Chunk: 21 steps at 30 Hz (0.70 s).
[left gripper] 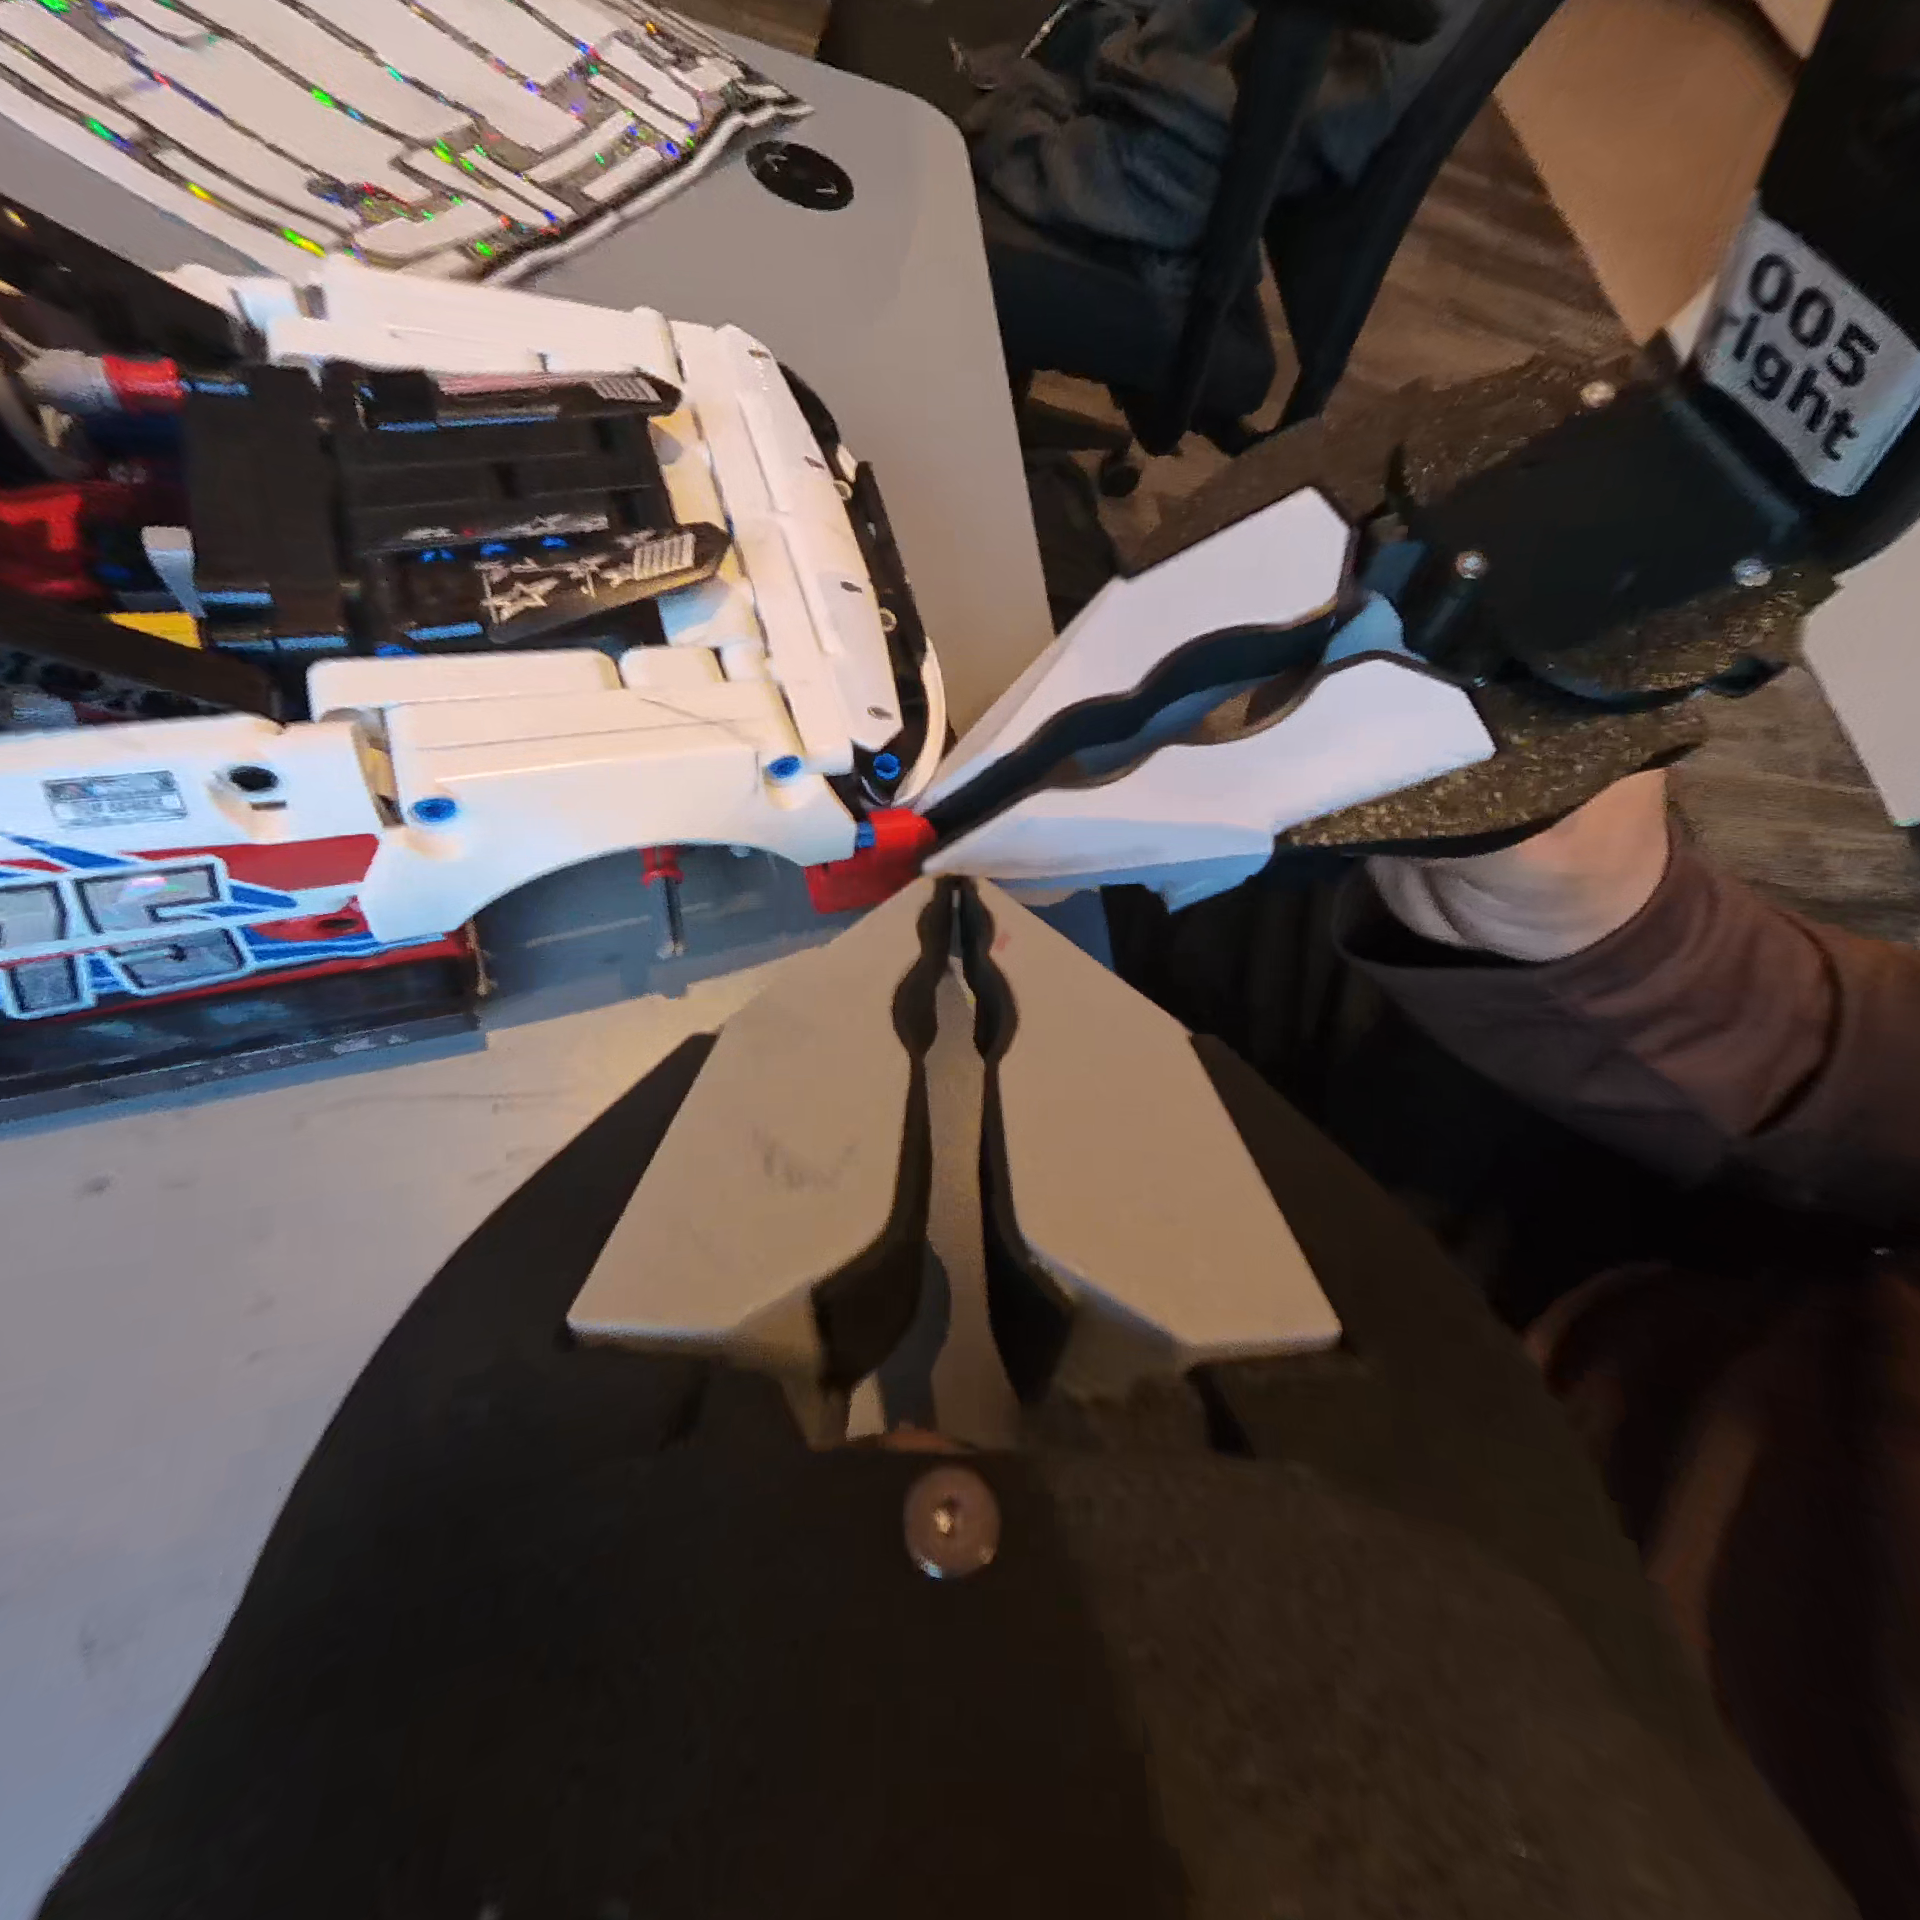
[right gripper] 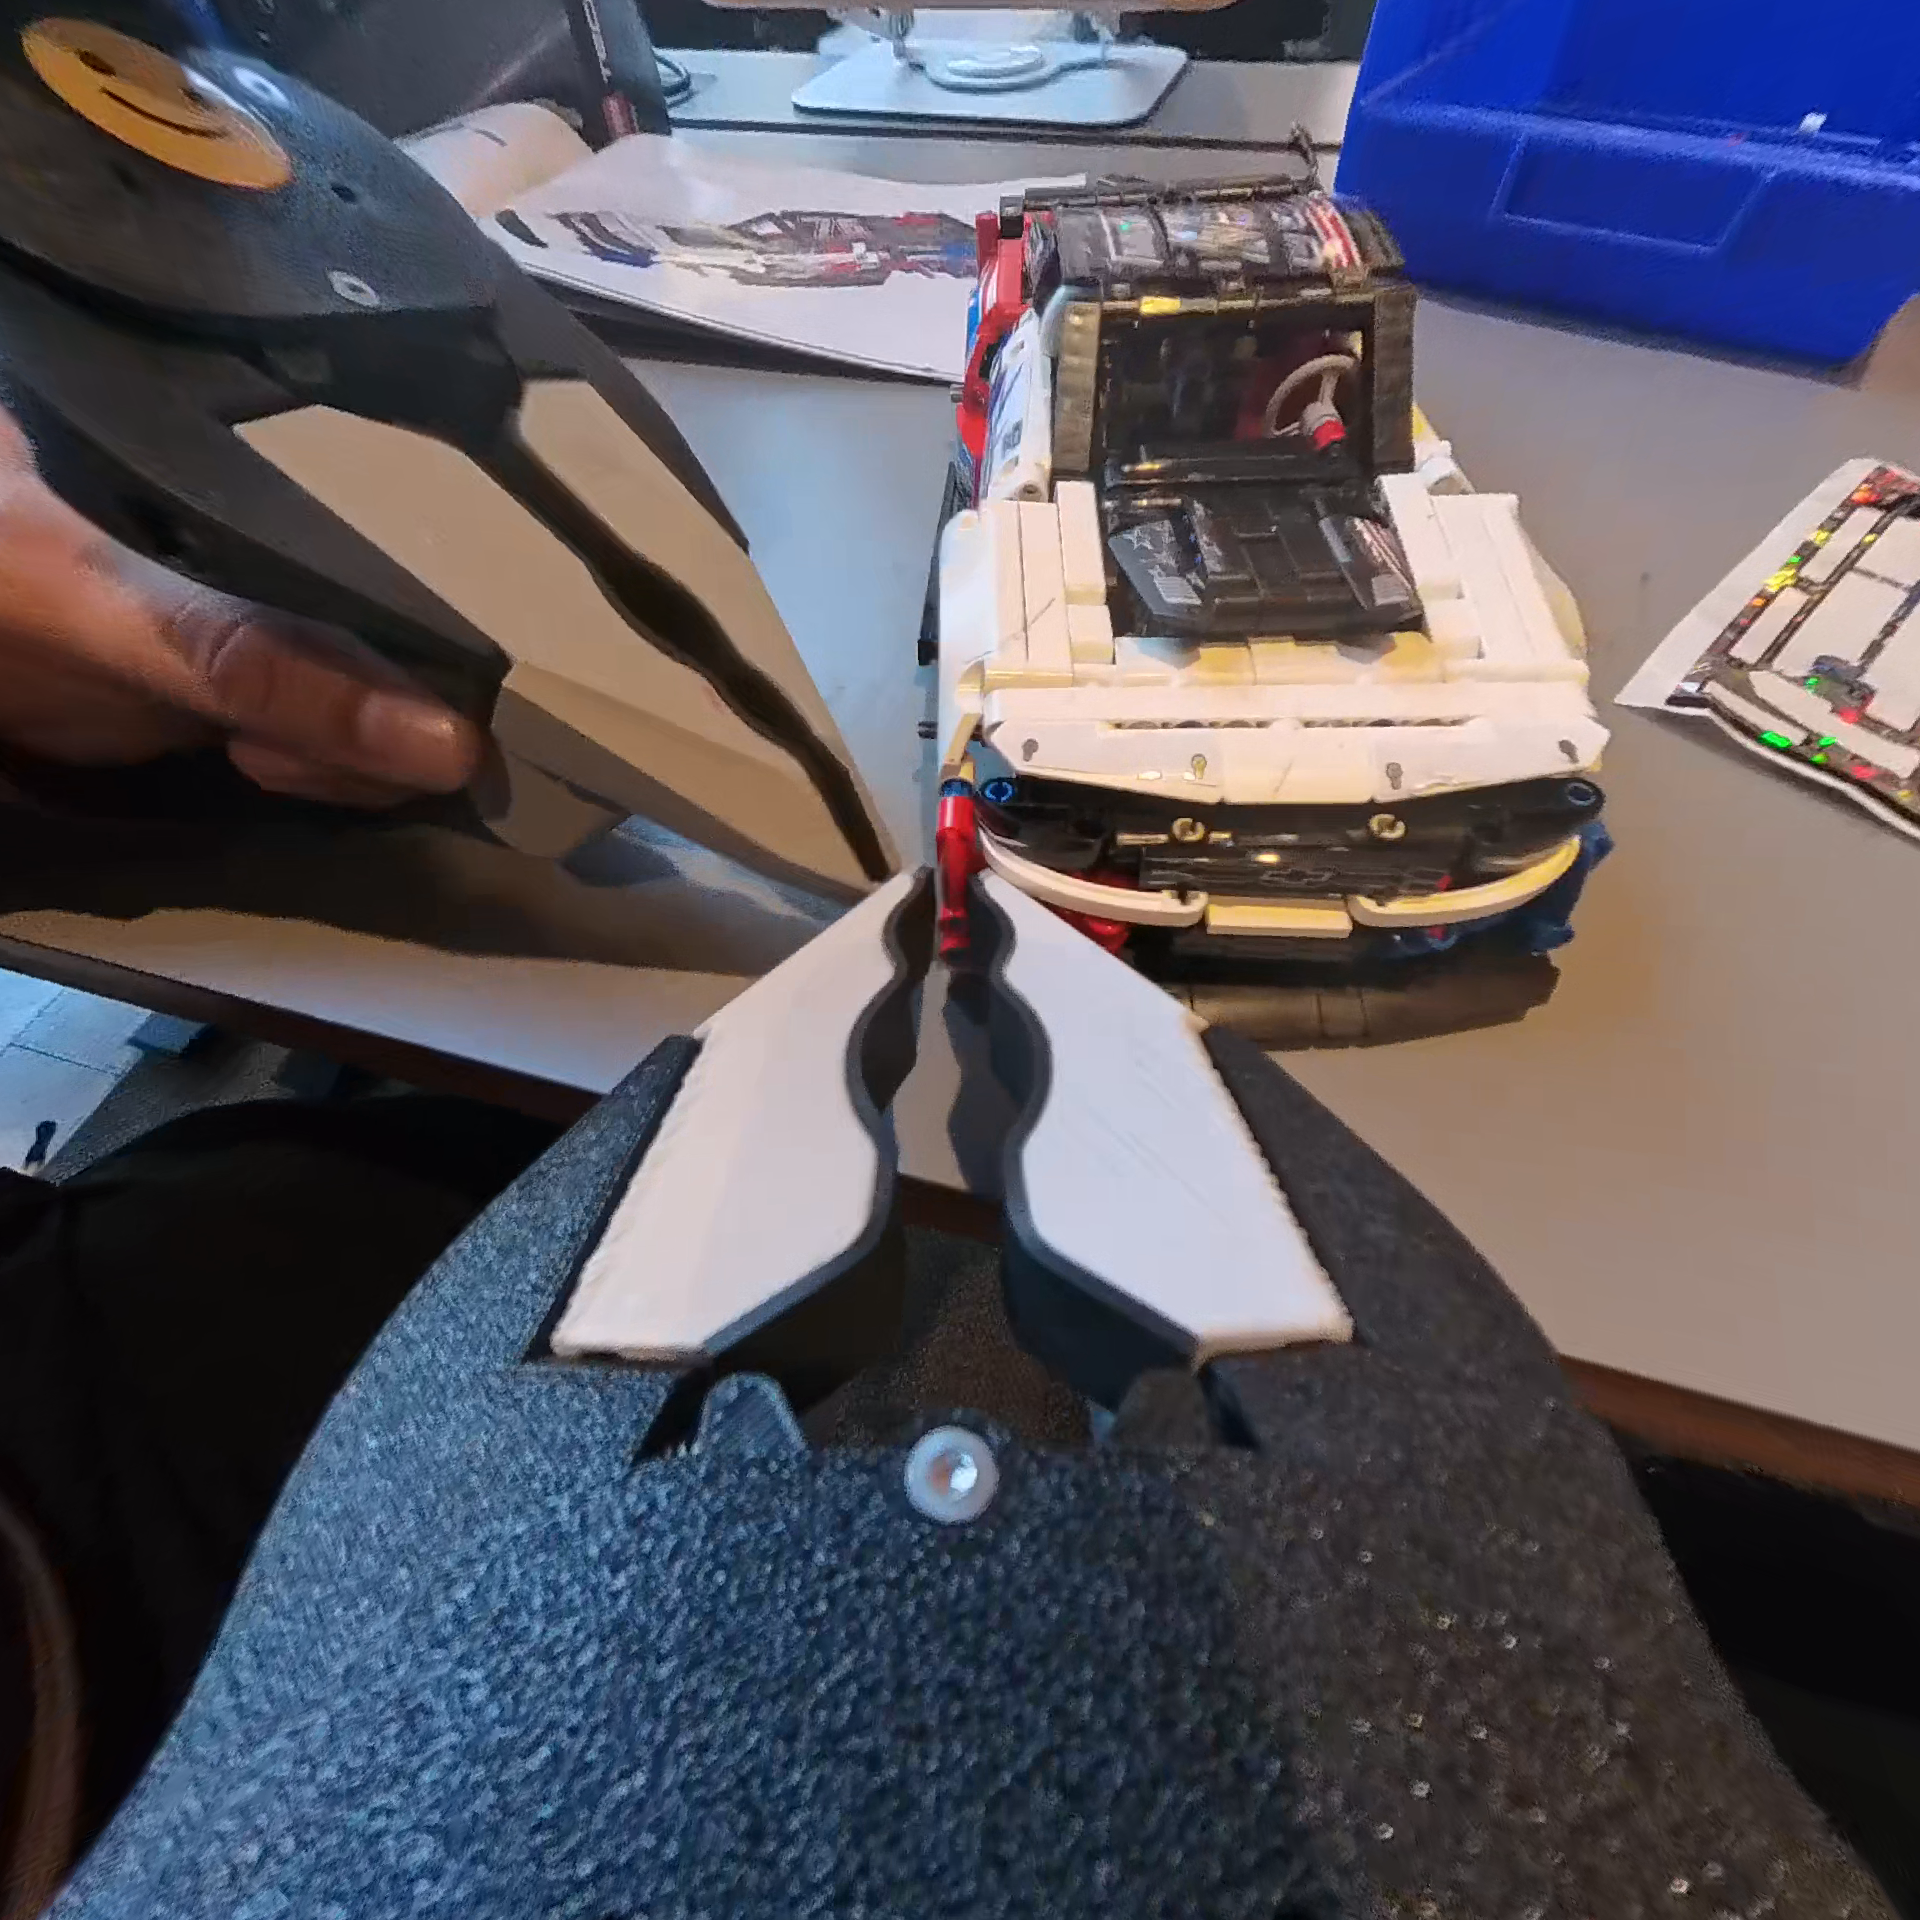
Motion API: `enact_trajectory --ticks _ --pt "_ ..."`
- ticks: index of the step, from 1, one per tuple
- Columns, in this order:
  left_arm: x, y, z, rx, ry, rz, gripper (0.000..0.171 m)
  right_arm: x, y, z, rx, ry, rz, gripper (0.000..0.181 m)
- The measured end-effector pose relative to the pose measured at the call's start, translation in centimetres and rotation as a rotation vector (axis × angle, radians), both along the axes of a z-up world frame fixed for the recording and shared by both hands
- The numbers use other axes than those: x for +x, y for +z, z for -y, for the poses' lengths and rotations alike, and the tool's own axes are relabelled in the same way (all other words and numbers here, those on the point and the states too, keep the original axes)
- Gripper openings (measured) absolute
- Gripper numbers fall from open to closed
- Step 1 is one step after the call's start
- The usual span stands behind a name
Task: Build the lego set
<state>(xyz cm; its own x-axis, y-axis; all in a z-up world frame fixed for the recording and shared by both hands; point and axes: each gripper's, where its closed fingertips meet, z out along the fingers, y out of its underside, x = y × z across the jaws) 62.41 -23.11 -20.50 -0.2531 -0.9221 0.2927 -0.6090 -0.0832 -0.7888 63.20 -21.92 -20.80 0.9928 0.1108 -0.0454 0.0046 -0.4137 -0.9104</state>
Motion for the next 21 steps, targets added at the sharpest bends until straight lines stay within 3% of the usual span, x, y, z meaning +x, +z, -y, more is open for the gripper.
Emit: enact_trajectory --ticks 5,10,15,21 --pt "-1.0 0.1 -1.9 -0.003 0.081 0.005 0.024 1.1 1.7 2.5 0.050 0.003 -0.030 0.011" --pt "-0.5 -1.8 -2.3 0.034 0.059 -0.119 0.037 2.5 -0.7 4.5 -0.089 -0.041 -0.063 0.013" --pt "0.3 -2.1 -2.3 0.161 0.006 -0.103 0.030 2.1 -1.7 4.0 -0.148 -0.063 -0.064 0.018" --pt "1.0 -2.0 -0.8 0.134 -0.077 -0.098 0.034 1.6 -2.2 2.4 -0.191 -0.025 0.030 0.013"
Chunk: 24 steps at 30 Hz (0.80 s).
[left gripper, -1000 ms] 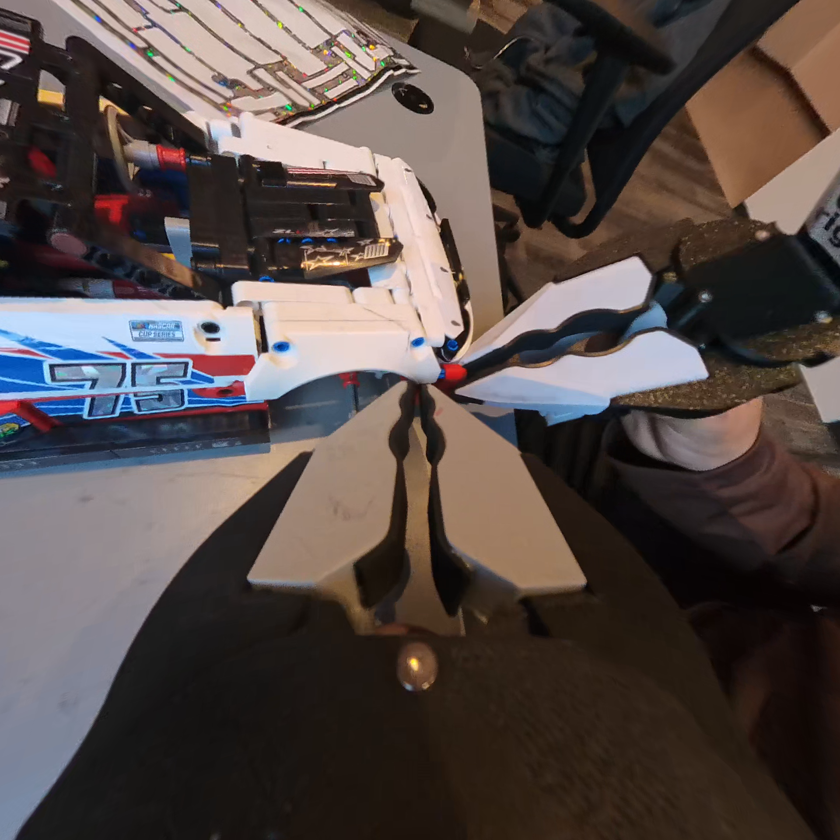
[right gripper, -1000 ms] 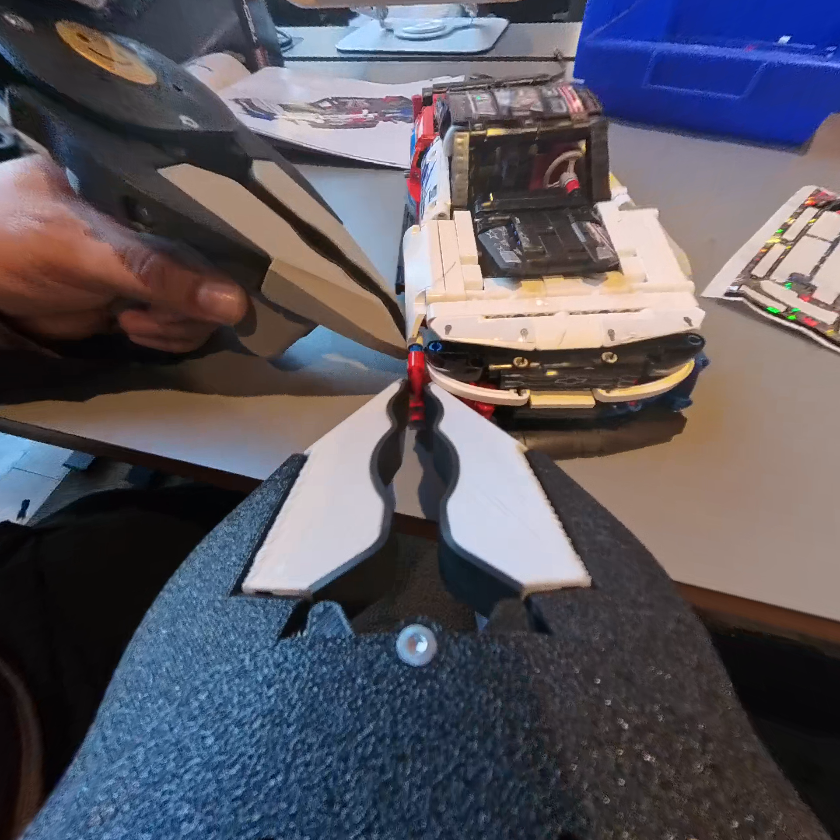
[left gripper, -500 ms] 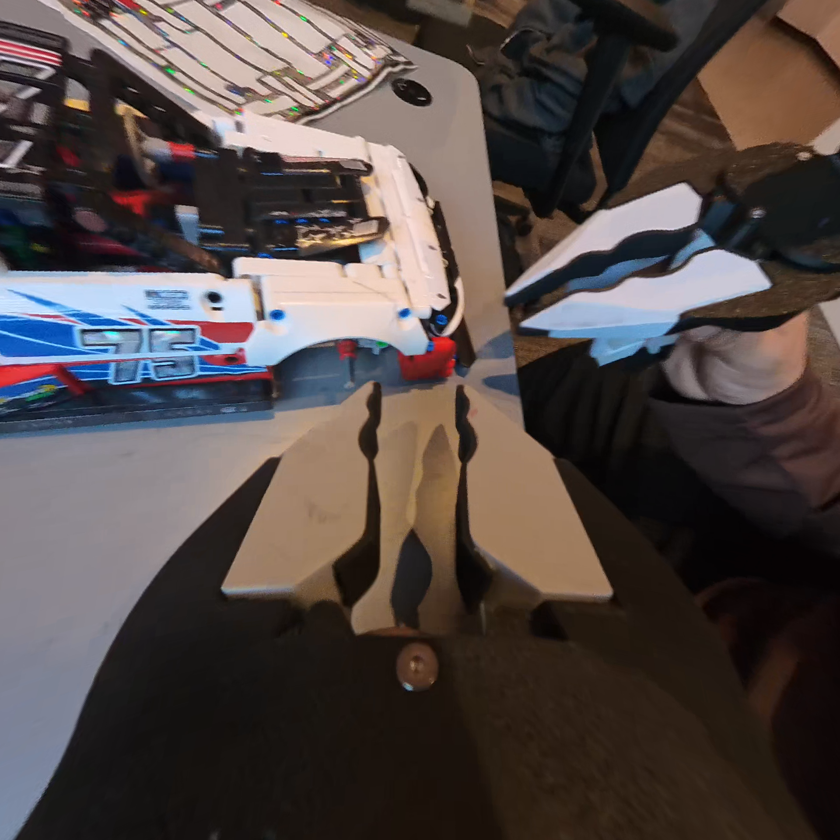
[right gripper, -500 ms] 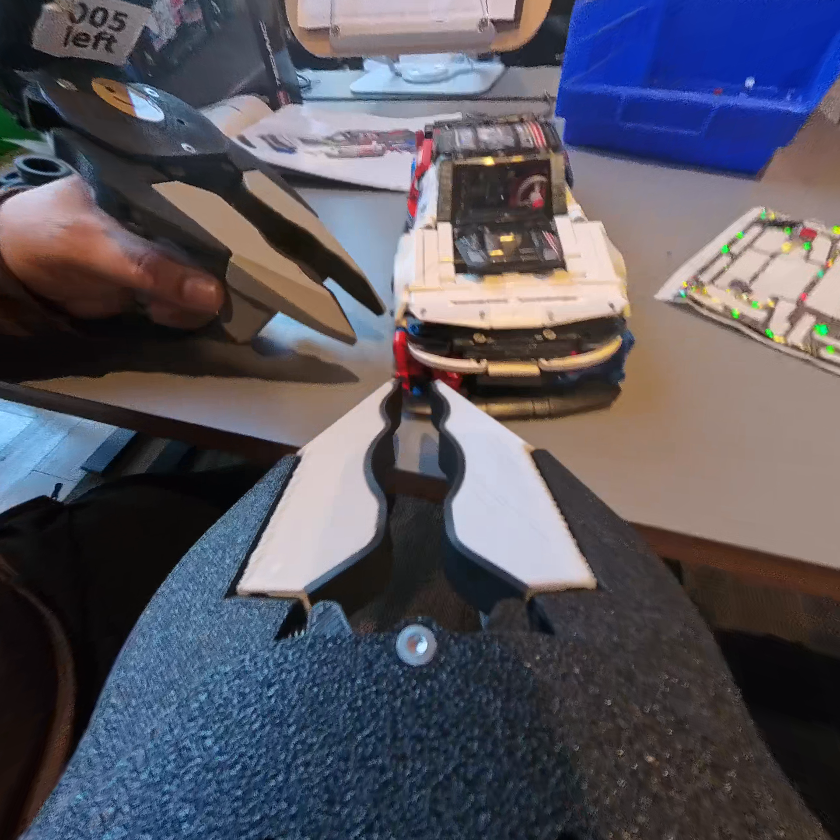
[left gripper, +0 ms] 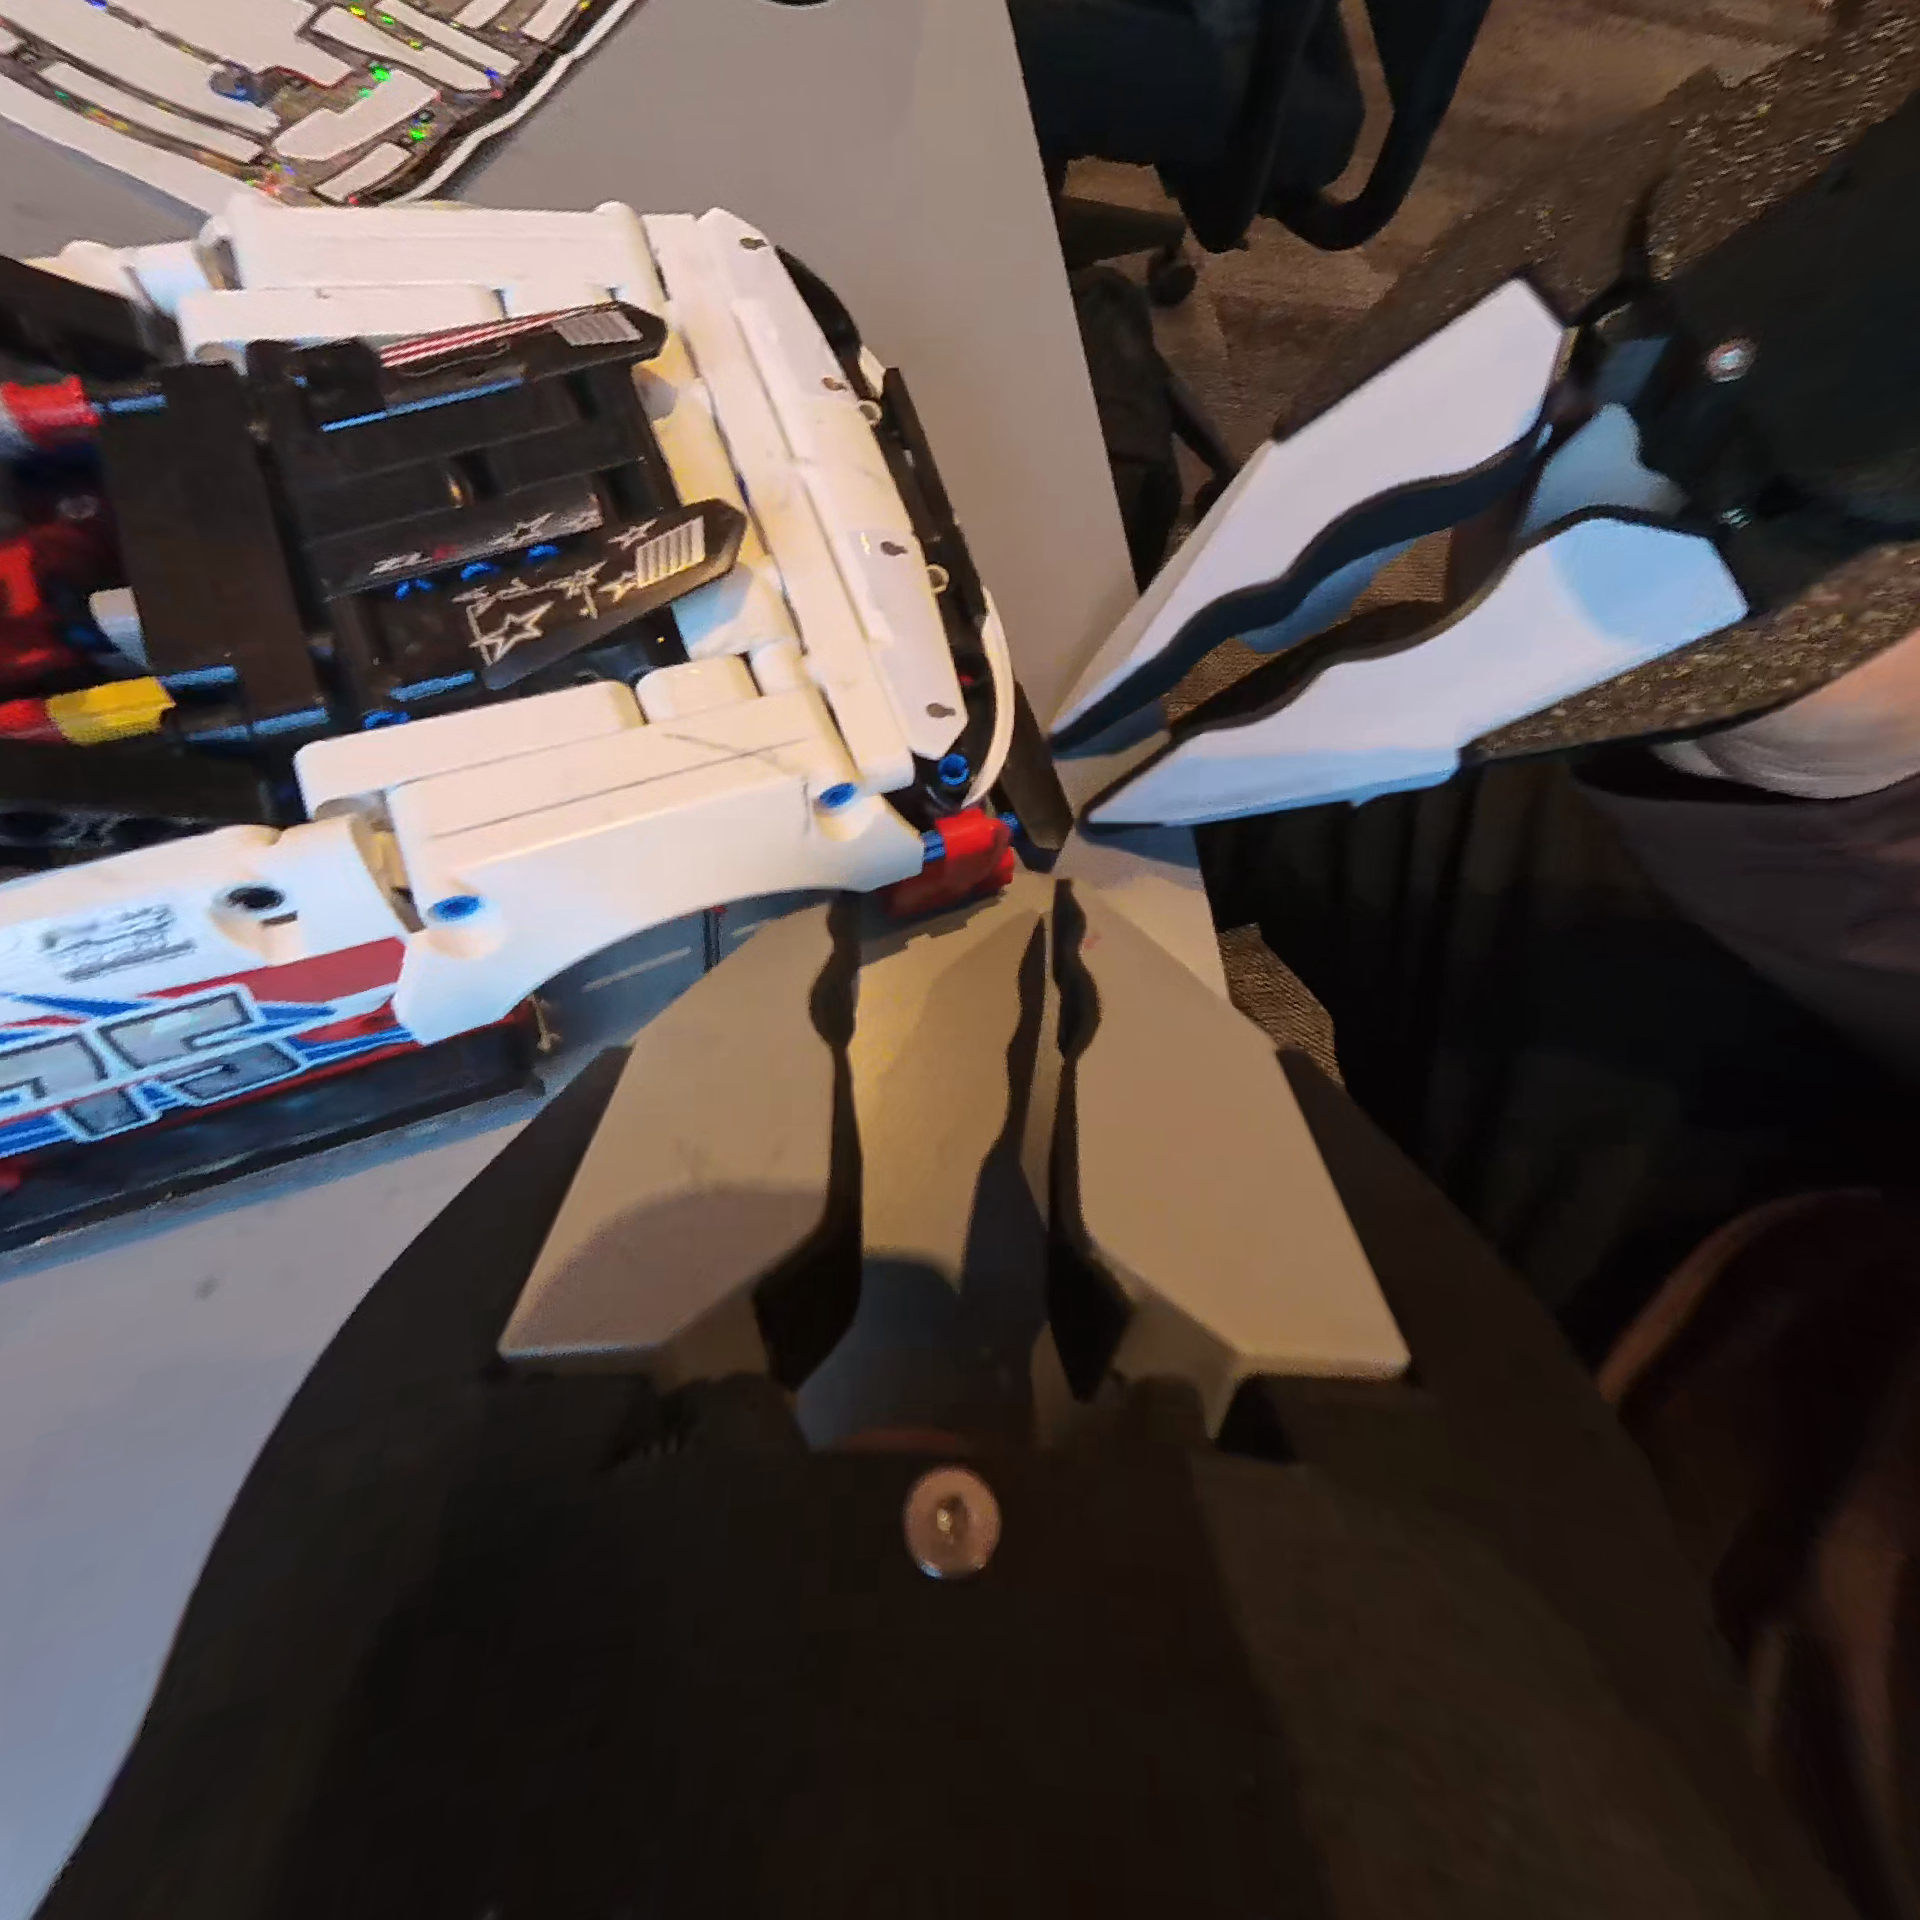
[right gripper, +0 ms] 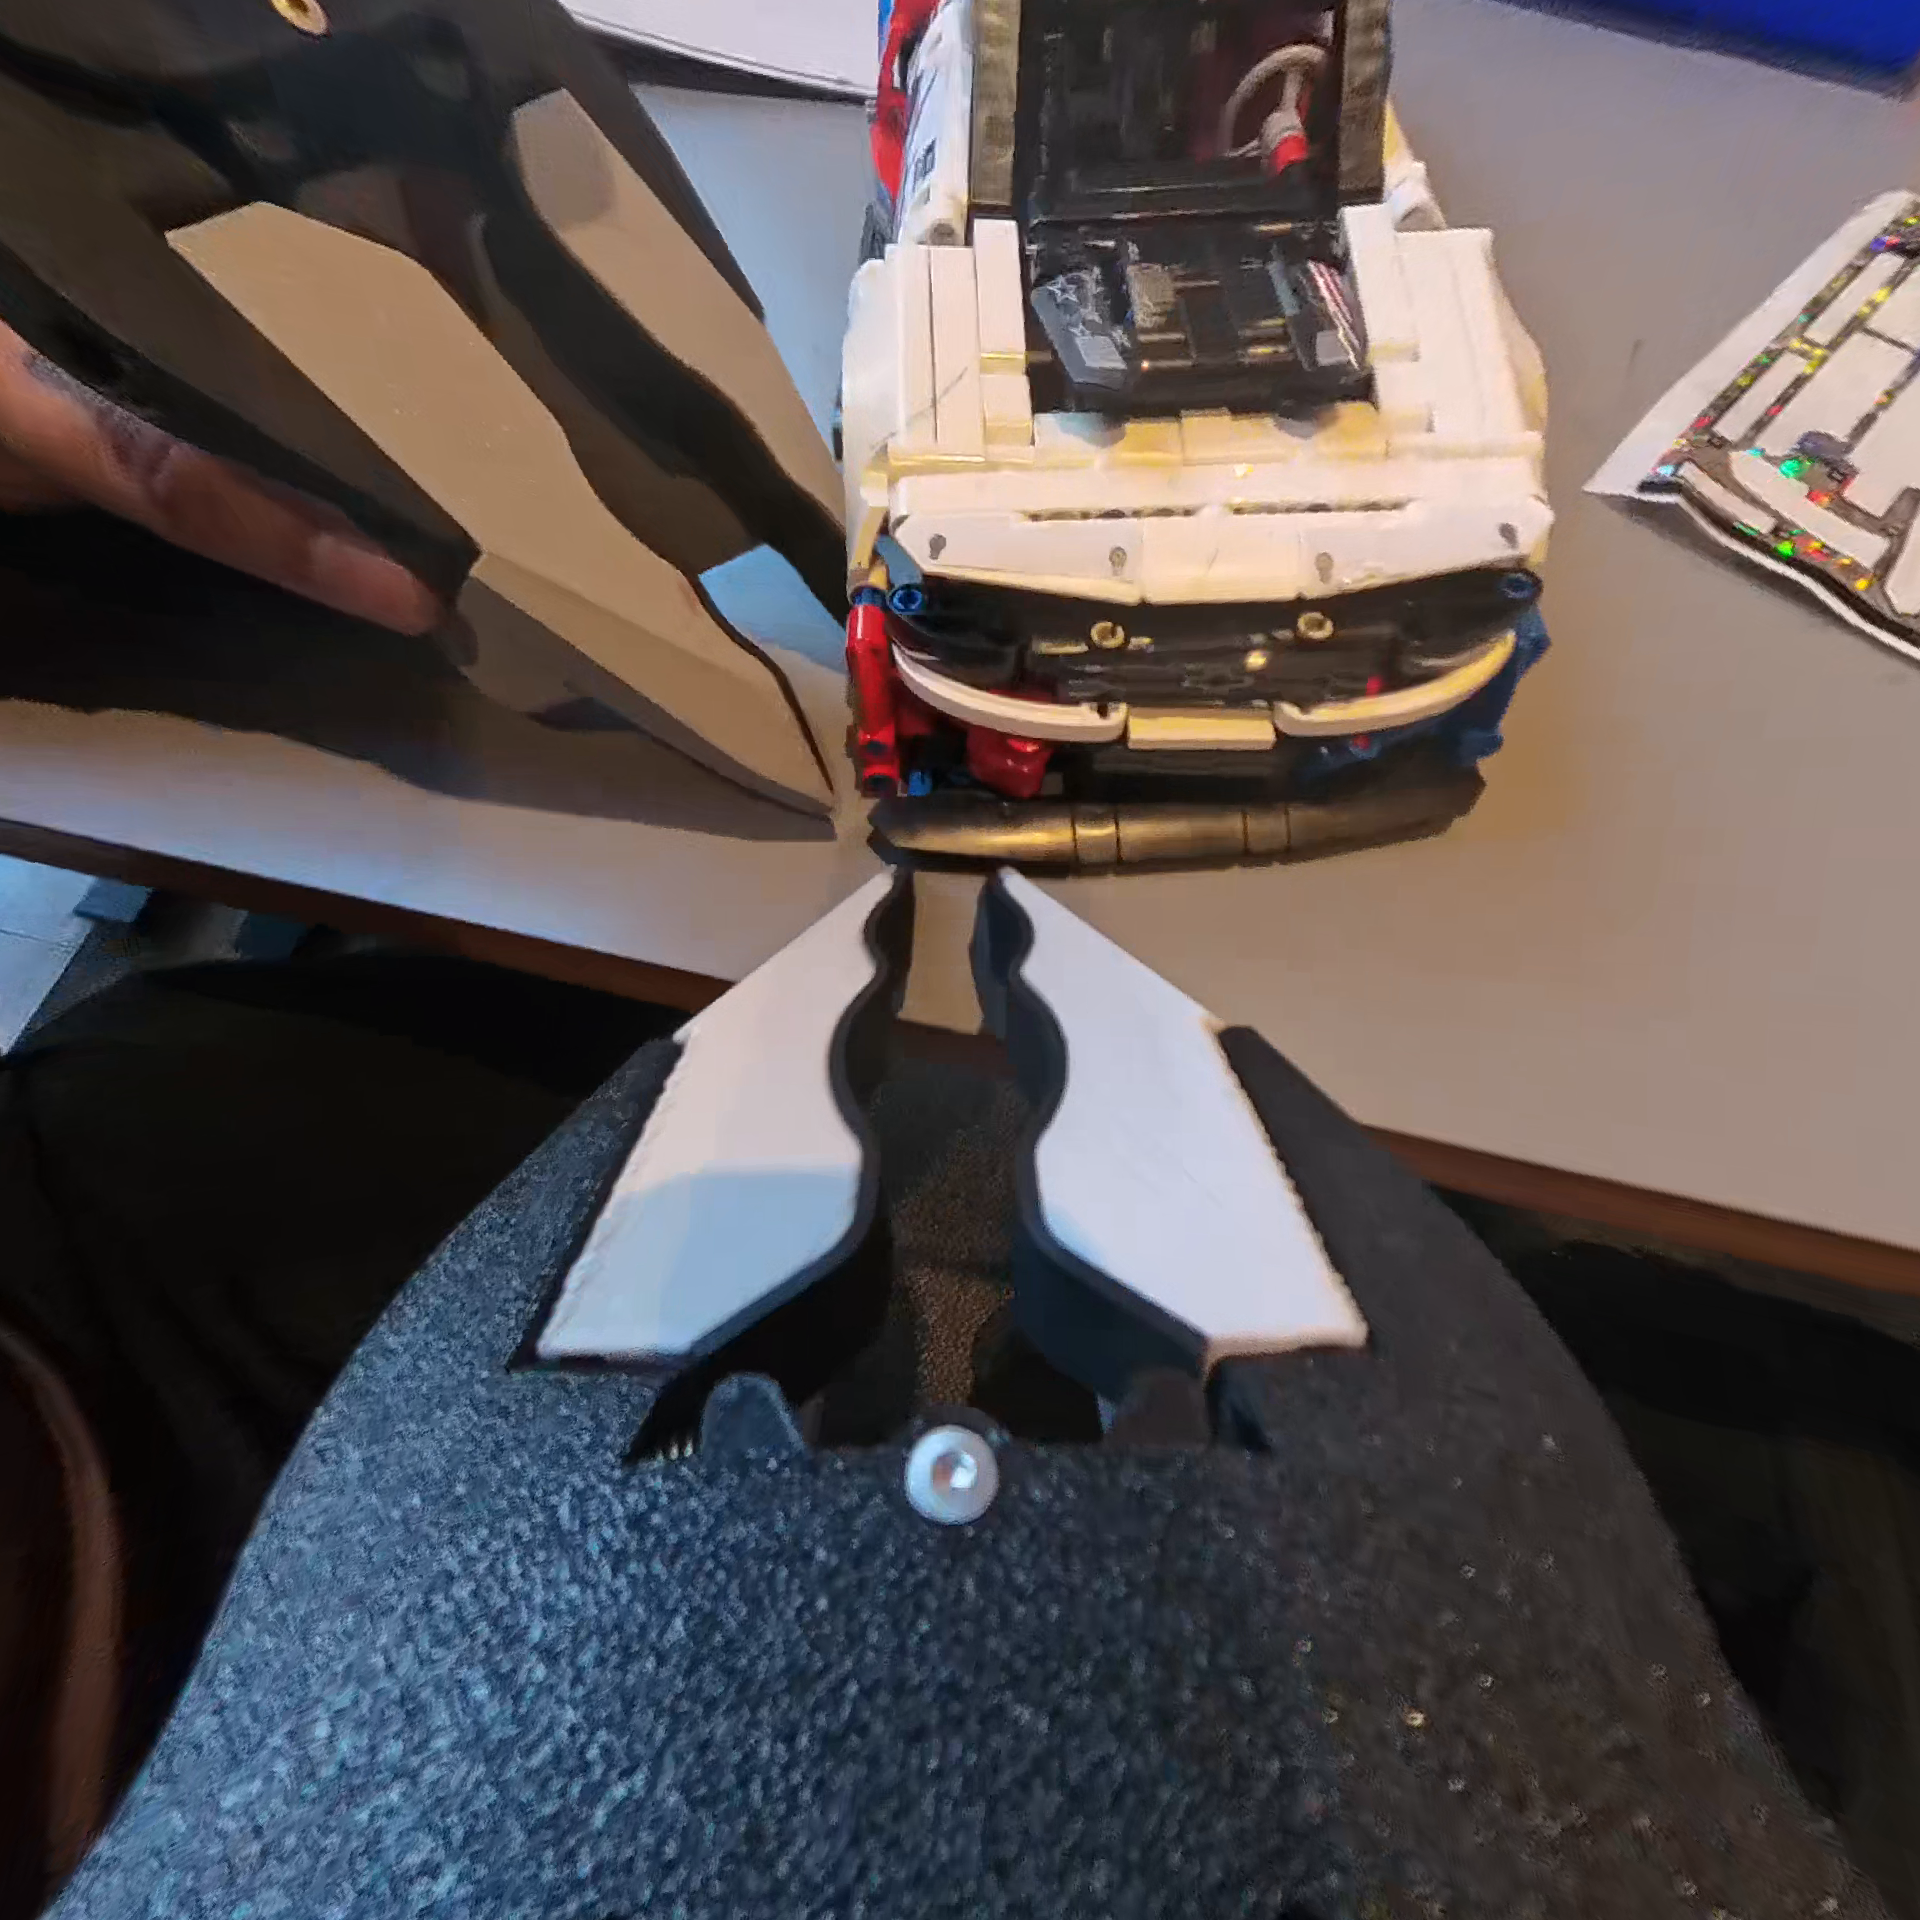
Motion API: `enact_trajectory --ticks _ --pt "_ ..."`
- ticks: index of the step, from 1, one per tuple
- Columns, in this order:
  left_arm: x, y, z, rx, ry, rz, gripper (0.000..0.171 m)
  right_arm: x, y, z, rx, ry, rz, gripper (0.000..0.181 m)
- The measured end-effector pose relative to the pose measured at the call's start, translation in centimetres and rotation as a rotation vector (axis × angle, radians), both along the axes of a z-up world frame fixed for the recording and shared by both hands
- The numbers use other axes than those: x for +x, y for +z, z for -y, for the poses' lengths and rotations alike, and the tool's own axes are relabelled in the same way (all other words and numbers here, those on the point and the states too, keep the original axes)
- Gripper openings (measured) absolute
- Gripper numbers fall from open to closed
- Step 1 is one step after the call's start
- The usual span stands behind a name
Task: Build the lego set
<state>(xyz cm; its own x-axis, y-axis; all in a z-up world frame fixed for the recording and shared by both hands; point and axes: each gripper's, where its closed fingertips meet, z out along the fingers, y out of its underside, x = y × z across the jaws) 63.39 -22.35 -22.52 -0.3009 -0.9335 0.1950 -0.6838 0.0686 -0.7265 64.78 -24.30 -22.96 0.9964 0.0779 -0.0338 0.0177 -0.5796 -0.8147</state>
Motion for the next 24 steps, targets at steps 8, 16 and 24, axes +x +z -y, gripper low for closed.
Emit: enact_trajectory --ticks 8,16,24 --pt "0.5 -0.1 -0.3 0.012 -0.044 -0.001 0.021 -0.7 0.0 0.5 -0.014 0.055 -0.027 0.000" --pt "0.4 -0.1 -0.4 -0.024 -0.062 -0.011 0.019 -0.3 0.5 0.7 -0.024 0.047 -0.036 0.003" --pt "0.6 -0.3 -0.5 0.038 -0.084 0.003 0.016 -0.4 0.0 -0.5 -0.005 0.128 -0.018 0.000"
